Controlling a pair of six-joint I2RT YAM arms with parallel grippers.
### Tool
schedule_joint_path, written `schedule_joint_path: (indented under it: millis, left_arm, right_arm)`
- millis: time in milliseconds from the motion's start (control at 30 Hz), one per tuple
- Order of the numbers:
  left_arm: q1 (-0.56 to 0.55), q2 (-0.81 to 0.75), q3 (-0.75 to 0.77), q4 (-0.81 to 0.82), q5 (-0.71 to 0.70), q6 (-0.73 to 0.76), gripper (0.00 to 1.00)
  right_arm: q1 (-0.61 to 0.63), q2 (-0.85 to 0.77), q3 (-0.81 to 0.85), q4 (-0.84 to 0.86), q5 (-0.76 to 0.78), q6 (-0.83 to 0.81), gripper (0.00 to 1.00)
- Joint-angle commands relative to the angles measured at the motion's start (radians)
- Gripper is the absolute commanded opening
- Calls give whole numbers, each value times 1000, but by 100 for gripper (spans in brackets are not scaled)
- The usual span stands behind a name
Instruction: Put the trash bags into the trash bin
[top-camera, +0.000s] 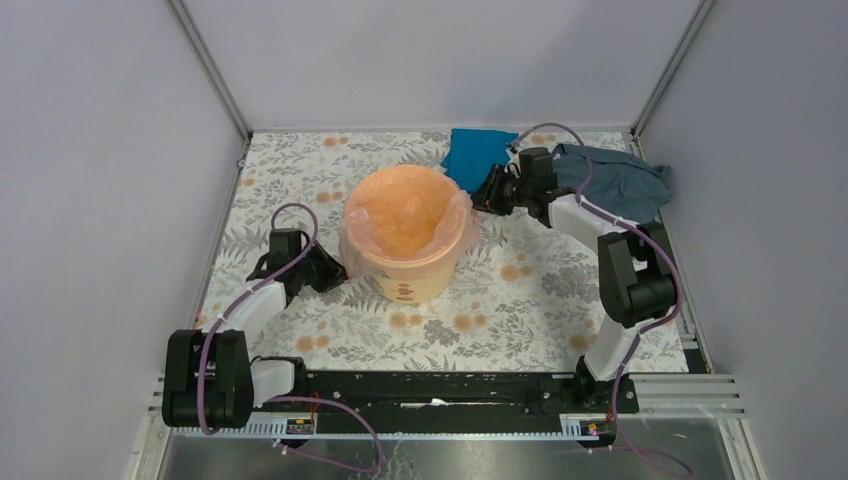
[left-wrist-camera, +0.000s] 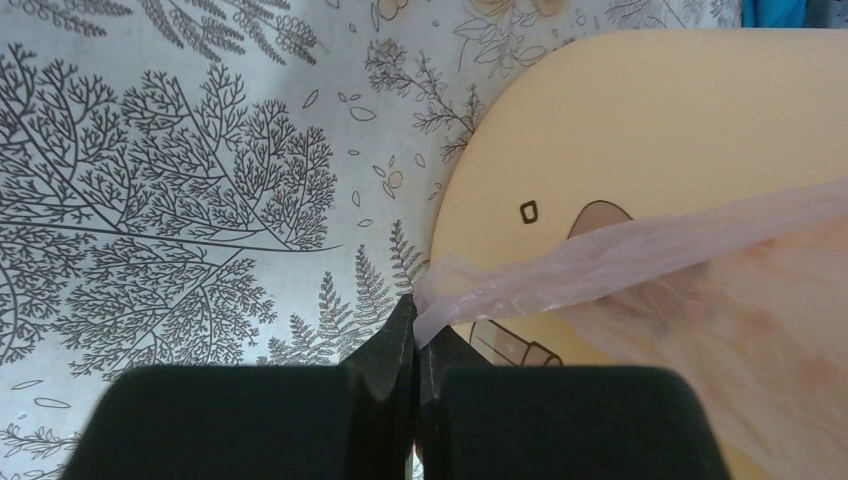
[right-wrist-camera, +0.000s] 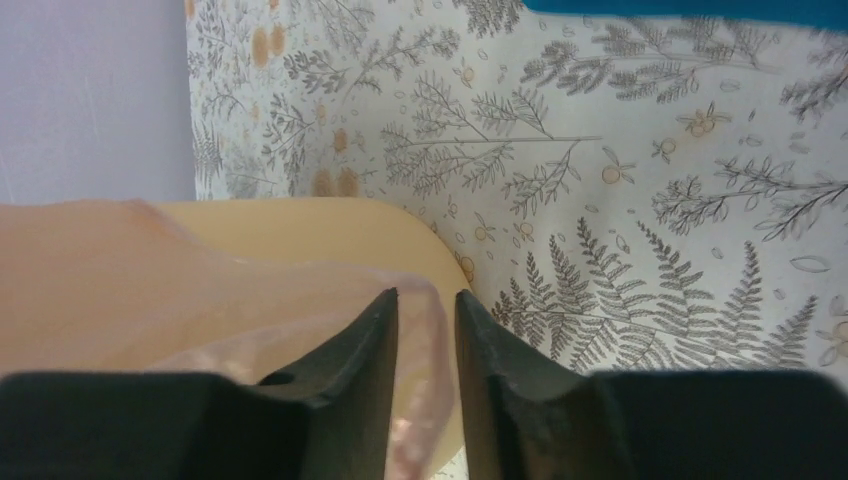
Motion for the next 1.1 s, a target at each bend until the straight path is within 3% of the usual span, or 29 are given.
schedule_joint_path:
  millis: [0,200,300,467,567,667,867,1067]
  left_arm:
    - [-8,14,-8,85,27,-10,0]
    - [-80,37,-30,155,28,-51,0]
    - [-123,57,-49,202,7,-79,0]
    - [-155,106,-60,259,0,-103,0]
    - [-184,130,-62,288,-10,-119,0]
    - [-200,135,-76,306,-23,-127,0]
    - [-200,108,-91,279,-37,-112,0]
    - [-199,71,-100,255,-53,-101,0]
  right_arm:
    - [7,-123,122,-193,107,-127,42]
    - [7,-256,152,-465,400,-291,74]
    - [37,-325,207,-561,480,-338,77]
    - [307,-340,401,-683,652,-435,80]
    - [457,-293,486,-715,695,-454,78]
    - [529,-225,520,-714,692,-471,66]
    - [547,-79,557,-752,826,-479,43]
    - [552,-5,538,-835,932,-407,41]
